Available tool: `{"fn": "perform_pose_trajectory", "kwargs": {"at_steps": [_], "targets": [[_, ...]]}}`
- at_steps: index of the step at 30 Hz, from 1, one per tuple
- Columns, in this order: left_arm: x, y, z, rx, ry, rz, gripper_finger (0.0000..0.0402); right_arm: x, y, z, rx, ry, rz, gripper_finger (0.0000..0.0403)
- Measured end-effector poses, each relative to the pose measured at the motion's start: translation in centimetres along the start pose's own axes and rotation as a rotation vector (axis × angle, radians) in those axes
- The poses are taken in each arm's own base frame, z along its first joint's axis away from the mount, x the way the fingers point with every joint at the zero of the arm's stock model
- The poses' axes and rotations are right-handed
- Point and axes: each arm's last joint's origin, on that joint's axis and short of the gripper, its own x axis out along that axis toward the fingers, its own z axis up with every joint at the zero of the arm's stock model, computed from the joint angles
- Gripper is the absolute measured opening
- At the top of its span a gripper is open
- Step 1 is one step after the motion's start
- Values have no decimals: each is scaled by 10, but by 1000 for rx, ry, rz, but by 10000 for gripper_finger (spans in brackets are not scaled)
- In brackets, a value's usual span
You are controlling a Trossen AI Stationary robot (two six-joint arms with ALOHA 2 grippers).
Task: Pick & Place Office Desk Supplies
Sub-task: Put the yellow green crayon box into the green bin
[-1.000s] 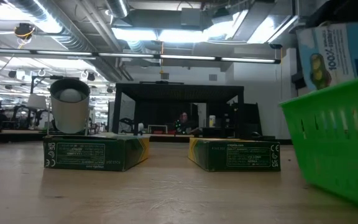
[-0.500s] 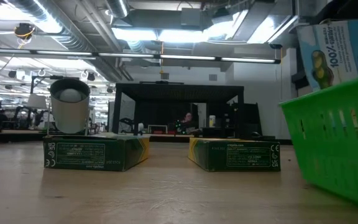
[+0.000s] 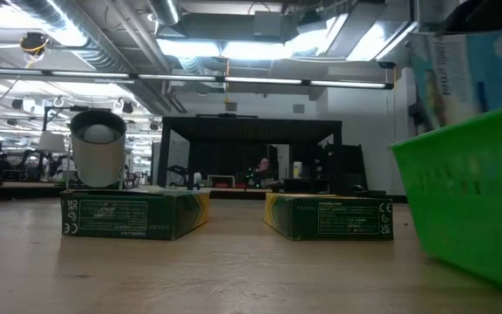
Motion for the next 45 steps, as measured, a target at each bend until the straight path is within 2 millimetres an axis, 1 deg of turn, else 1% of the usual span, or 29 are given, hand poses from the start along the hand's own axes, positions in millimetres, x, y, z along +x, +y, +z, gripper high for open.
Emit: {"fn": "perform_pose_trajectory", "kwargs": {"at_steps": [6,11,36,40,45], "targets": [[0,0,0,0,0,0,95,0,0,0,7,-4,-4,119],[0,0,0,0,0,0,95,0,0,0,20,-4,-4,132],[0,0,0,9,0,0,95,0,1,0,49,14,21,137],[0,0,0,9,0,0,95,-5,-1,2,51,10,22,137],[0,0,0,11,1,1,95,-23,-1,9,34,-14,0,137]]}}
